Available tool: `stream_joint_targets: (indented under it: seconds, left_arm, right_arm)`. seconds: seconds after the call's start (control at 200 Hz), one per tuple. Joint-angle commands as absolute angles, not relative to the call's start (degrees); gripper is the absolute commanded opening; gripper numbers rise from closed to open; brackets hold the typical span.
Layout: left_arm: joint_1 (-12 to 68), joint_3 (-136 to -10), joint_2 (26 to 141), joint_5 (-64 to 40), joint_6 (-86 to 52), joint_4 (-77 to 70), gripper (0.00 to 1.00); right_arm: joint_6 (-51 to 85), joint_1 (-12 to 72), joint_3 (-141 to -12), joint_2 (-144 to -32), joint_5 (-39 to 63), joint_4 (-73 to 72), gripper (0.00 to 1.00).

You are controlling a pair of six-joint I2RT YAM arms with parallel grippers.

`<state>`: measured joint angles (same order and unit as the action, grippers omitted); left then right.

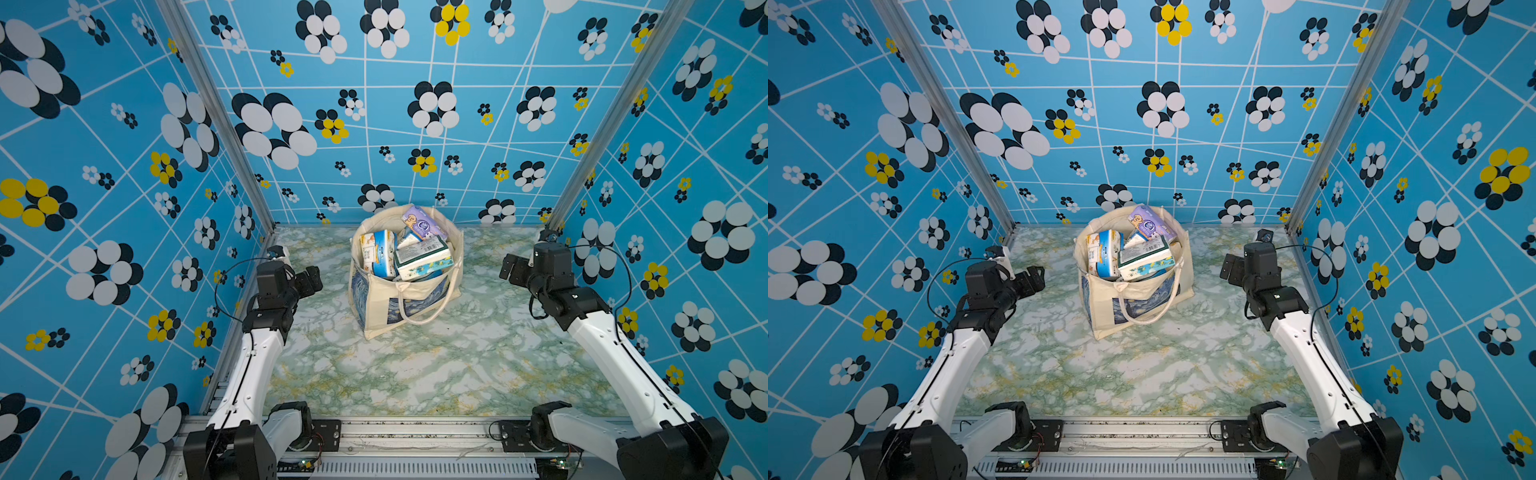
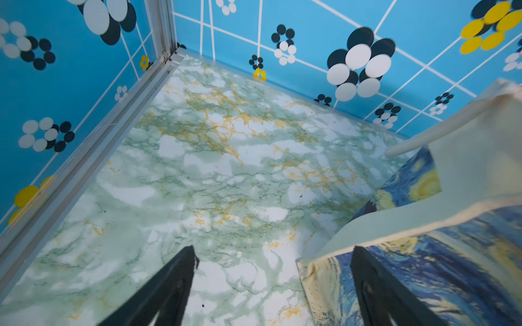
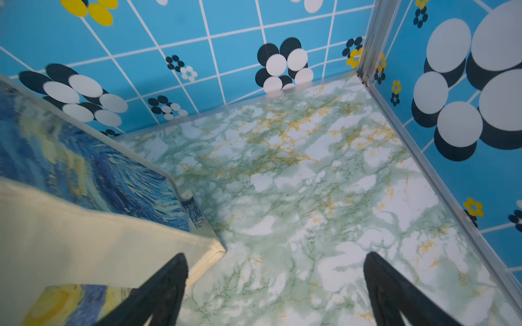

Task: Put tissues into the canvas bag
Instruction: Move the canvas bag to the center of the board, then reset both arms

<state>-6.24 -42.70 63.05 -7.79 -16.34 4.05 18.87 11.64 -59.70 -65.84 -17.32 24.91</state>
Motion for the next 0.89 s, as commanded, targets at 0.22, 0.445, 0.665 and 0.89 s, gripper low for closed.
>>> stream_joint_targets:
  seconds: [0.22, 0.445, 0.665, 0.89]
  left_arm:
    - [-6.51, -25.55, 74.45, -5.81, -8.65, -33.41, 0.90]
    - [-2.19, -17.57, 82.50, -1.42, -3.80, -54.58, 0.94]
    - [2.39, -21.68, 88.94, 3.09, 0.39, -53.97, 0.99]
    - [2.30, -22.10, 88.42, 3.33, -0.04, -52.07, 0.99]
  right_arm:
    - [18.21, 9.93, -57.25, -67.24, -15.82, 24.71, 0.99]
    - [17.04, 9.67, -53.70, -66.48, -17.22, 21.13, 0.99]
    - [15.70, 9.48, -44.62, -64.10, -22.47, 9.19, 0.99]
    - [6.95, 9.38, -34.08, -65.92, -27.71, -8.95, 0.99]
